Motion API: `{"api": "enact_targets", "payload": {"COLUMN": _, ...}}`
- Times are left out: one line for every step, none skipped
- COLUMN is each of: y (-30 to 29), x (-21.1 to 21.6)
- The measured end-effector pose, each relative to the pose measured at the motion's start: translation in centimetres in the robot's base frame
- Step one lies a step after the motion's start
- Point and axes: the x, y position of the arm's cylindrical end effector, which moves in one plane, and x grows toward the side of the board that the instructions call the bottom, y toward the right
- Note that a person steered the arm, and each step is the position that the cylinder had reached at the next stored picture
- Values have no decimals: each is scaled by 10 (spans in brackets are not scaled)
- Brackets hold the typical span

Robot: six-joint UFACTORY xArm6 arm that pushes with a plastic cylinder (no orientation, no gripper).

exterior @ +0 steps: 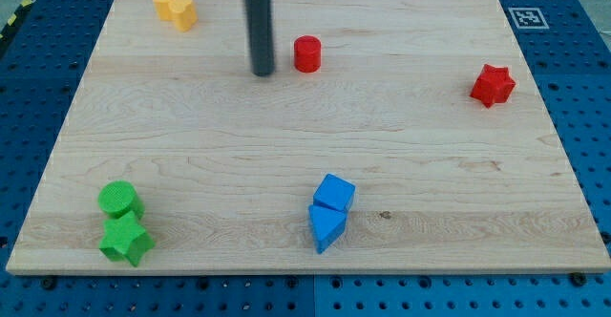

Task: Slide red circle towards red star

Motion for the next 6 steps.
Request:
{"api": "enact_targets", "payload": {"y": -12, "x": -27}}
{"api": "enact_targets", "payload": {"y": -13, "x": -20}}
{"api": "enact_targets", "payload": {"y": 4, "x": -3}}
{"api": "enact_targets", "payload": {"y": 34, "x": 1}}
{"api": "enact_targets", "payload": {"y": 48, "x": 0}}
{"api": "enact_targets", "payload": {"y": 64, "x": 0}}
